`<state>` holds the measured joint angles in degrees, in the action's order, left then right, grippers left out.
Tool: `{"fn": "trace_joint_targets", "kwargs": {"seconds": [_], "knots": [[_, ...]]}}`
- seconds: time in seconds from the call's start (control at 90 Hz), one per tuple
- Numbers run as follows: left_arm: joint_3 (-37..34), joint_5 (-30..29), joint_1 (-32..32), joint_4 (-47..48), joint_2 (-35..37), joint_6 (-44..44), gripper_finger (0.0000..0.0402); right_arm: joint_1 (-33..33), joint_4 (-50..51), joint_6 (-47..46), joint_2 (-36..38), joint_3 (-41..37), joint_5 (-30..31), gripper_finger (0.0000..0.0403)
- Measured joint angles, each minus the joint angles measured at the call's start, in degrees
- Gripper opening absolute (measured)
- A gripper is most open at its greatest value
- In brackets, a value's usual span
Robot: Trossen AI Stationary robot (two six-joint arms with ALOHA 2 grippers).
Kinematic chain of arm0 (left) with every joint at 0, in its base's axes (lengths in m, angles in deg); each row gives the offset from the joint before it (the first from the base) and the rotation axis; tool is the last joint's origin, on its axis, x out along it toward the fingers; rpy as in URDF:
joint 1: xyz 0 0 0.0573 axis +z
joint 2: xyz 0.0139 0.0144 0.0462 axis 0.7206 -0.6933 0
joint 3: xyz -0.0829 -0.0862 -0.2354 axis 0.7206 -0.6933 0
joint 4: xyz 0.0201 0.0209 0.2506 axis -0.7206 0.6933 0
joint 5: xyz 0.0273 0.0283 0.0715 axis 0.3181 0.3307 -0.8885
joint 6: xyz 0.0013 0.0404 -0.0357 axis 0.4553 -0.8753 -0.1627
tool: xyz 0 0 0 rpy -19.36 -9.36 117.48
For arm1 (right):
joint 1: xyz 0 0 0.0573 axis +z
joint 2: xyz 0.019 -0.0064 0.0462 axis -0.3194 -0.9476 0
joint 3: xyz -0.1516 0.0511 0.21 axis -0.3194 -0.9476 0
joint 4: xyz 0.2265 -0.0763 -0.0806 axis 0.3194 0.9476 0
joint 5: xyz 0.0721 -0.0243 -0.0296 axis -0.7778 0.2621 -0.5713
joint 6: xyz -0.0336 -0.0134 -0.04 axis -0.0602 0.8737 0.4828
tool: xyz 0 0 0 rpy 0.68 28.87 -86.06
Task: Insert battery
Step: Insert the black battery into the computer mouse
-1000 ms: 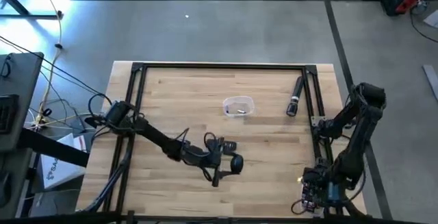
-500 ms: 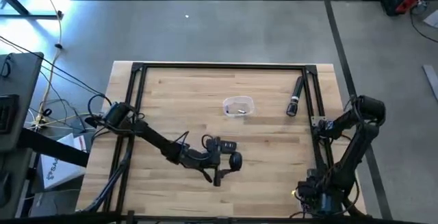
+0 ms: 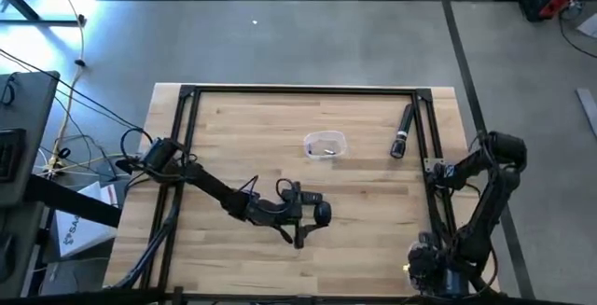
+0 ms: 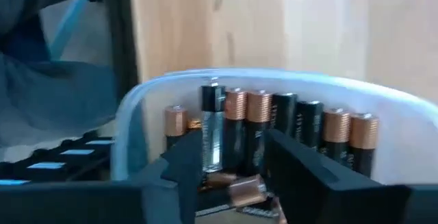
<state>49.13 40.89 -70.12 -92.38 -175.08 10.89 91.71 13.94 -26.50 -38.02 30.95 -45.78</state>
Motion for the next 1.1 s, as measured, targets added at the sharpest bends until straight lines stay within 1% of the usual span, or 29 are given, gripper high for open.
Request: {"fn": "trace_joint_targets", "kwargs": {"seconds": [0.111, 0.233, 0.378, 0.689, 0.967, 1.1], "knots": [[0.0, 0.08, 0.0, 0.04, 0.0, 0.72, 0.0252, -0.01, -0.25, 0.48, -1.58, 0.0, -0.06, 0.0096], [0.0, 0.09, -0.02, 0.07, 0.0, 0.92, 0.0252, -0.01, -1.42, 0.78, -3.31, 0.04, -0.8, 0.0084], [0.0, 0.09, -0.02, 0.07, 0.0, 0.92, 0.0252, -0.01, -1.5, 0.76, -4.76, 0.31, -1.67, 0.008], [0.0, 0.09, -0.02, 0.05, 0.0, 0.92, 0.0252, -0.59, -0.19, 0.48, -7.67, 0.55, -1.18, 0.0079], [0.0, 0.09, -0.04, 0.04, 0.0, 0.9, 0.0252, -2.24, 0.68, 0.4, -7.9, 0.37, -0.98, 0.0079], [0.0, 0.11, -0.04, 0.04, 0.0, 0.39, 0.0252, -3.07, 0.99, -0.04, -7.9, 0.37, -1.17, 0.0067]]}}
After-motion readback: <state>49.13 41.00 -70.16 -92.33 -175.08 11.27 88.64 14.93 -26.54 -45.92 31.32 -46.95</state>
